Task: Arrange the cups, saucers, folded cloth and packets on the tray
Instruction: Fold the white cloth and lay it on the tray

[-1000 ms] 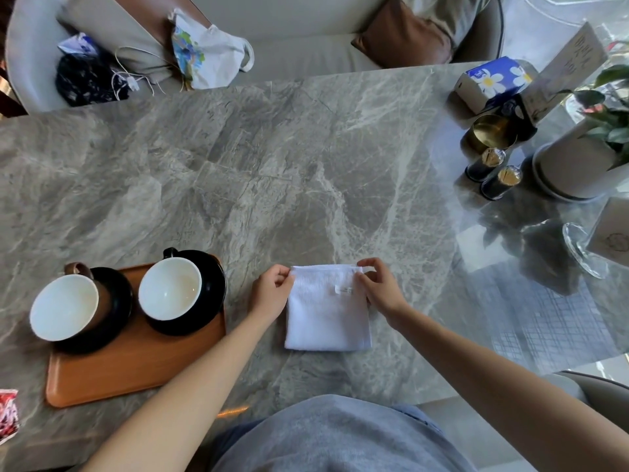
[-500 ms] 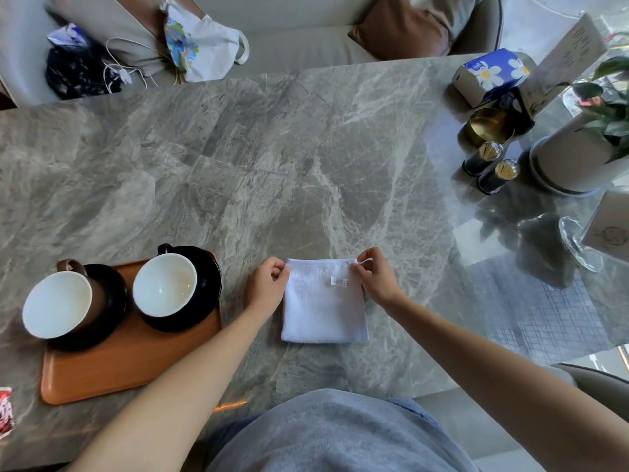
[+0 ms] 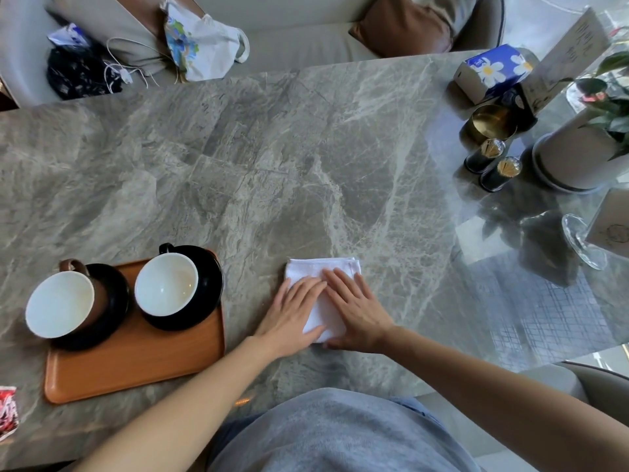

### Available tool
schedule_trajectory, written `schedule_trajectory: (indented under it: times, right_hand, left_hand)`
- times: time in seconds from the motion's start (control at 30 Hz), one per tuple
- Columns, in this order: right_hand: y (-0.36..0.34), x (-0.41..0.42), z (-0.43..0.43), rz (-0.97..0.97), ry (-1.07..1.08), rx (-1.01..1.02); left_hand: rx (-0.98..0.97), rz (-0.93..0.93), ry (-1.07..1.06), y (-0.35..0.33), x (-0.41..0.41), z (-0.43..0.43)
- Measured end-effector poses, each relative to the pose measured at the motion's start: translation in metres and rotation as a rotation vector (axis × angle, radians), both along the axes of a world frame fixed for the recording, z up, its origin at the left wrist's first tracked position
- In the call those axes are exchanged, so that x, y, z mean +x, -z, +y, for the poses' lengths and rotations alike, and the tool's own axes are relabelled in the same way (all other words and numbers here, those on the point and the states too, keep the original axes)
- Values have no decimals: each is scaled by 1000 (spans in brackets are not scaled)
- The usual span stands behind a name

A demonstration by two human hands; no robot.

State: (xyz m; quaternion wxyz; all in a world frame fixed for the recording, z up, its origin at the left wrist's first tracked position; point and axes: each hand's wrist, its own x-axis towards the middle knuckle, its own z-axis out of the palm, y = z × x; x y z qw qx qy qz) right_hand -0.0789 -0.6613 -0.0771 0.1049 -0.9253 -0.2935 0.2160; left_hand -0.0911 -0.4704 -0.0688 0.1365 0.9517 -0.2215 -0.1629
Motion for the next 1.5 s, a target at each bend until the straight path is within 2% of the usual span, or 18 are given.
schedule_trajectory:
  times: [0.1, 0.23, 0.57, 1.03, 1.1, 1.23, 1.3, 1.4, 1.5]
  right_hand:
    - [-1, 6, -6, -25, -1, 58]
    - [0, 16, -12, -23, 12, -21]
    - [-1, 29, -39, 9, -37, -95]
    - [2, 29, -49, 55, -30, -67]
    - [-2, 26, -49, 36, -28, -53]
    - [-14, 7, -48, -62, 27, 129]
    - [-16, -7, -50, -112, -18, 203]
    - [-11, -28, -54, -83, -106, 171]
    - [-6, -33, -57, -30, -49, 133]
  left_hand:
    - [80, -5, 50, 3, 3, 10]
    - [180, 48, 64, 7, 6, 19]
    - [177, 128, 45, 8, 12, 34]
    - [248, 136, 73, 7, 16, 35]
    - [223, 83, 73, 1, 13, 34]
    - [-36, -161, 95, -13, -11, 36]
    - [-91, -165, 137, -13, -29, 40]
    - [-42, -124, 136, -6, -45, 44]
    - [-21, -105, 101, -5, -46, 43]
